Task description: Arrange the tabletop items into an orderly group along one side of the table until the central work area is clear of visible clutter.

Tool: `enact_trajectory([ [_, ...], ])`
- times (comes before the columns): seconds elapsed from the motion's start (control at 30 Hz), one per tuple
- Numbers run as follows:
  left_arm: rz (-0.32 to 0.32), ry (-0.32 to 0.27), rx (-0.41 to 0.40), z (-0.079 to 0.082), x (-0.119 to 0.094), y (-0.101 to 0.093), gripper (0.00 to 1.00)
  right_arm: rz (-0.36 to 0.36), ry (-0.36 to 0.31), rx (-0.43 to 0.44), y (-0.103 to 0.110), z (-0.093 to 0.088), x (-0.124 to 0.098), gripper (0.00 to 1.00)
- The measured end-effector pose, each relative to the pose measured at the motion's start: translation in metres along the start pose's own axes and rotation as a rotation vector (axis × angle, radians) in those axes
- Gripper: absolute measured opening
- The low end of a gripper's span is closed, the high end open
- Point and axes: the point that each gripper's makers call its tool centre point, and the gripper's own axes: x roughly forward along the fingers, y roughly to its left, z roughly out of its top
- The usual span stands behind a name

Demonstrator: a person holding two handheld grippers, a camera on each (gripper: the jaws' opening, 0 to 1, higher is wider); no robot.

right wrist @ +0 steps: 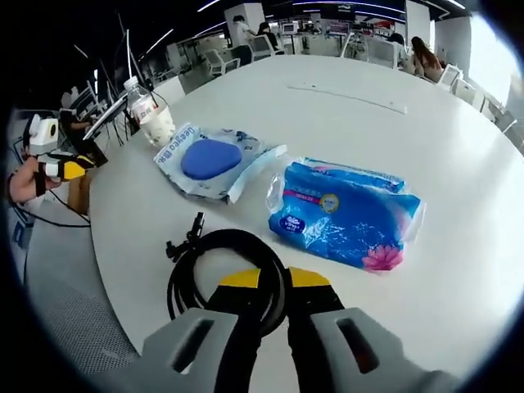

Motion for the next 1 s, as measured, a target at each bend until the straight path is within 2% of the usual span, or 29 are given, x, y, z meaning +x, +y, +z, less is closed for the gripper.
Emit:
enact_trajectory([
  [0.1,-0.001,0.002,-0.003,-0.001,0.001,0.000,0.27,-0.016,-0.034,0.019,-0.007,0.006,-0.003,0.04],
  [0.17,-0.001,0.003,-0.003,-0.001,0.001,0.000,0.27,-0.013,-0.050,0.049,-0.010,0.011,-0.007,0.05],
  [0.27,-0.001,0.004,-0.005,-0.001,0.002,0.000,0.27,-0.033,-0.060,0.047,-0.021,0.015,-0.009,0.04],
  [0.43,0.000,0.004,-0.006,0.000,0.002,0.000,0.27,-0.093,-0.091,0.086,-0.042,0.024,-0.018,0.04],
  [0.73,0.011,0.004,-0.016,0.000,0.001,0.005,0.27,-0.211,-0.134,0.148,-0.082,0.028,-0.030,0.05],
  [1.0,0.026,0.003,-0.024,0.001,-0.003,0.008,0.27,-0.230,-0.142,0.201,-0.099,0.029,-0.029,0.05],
])
